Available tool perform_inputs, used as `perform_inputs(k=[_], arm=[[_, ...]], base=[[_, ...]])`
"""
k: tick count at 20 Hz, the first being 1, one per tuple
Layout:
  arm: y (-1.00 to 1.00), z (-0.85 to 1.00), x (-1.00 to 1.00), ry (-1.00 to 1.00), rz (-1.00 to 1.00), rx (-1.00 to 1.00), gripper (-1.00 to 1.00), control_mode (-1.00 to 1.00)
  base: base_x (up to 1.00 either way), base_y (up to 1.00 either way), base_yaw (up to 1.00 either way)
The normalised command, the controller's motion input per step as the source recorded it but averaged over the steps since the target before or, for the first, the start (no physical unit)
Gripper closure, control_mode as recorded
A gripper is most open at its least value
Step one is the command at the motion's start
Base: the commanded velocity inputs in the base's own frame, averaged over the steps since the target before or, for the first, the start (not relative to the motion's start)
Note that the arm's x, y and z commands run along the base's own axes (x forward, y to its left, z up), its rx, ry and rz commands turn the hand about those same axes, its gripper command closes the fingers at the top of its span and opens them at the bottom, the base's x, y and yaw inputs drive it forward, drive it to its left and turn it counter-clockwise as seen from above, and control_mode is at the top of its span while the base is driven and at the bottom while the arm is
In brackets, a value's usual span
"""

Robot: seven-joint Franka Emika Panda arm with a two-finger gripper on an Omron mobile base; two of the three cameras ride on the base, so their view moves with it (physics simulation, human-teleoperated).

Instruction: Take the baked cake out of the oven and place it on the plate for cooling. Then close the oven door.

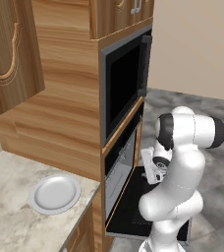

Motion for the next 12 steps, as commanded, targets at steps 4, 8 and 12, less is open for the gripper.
perform_inputs(k=[4,8,12], arm=[[0.00,-0.12,0.04,-0.05,0.27,0.09,-1.00,-1.00],[0.04,-0.03,0.11,-0.03,0.23,0.06,-1.00,-1.00],[0.26,-0.03,0.11,-0.04,0.11,0.01,-1.00,-1.00]], base=[[0.00,0.00,0.00],[0.00,0.00,0.00],[0.00,0.00,0.00]])
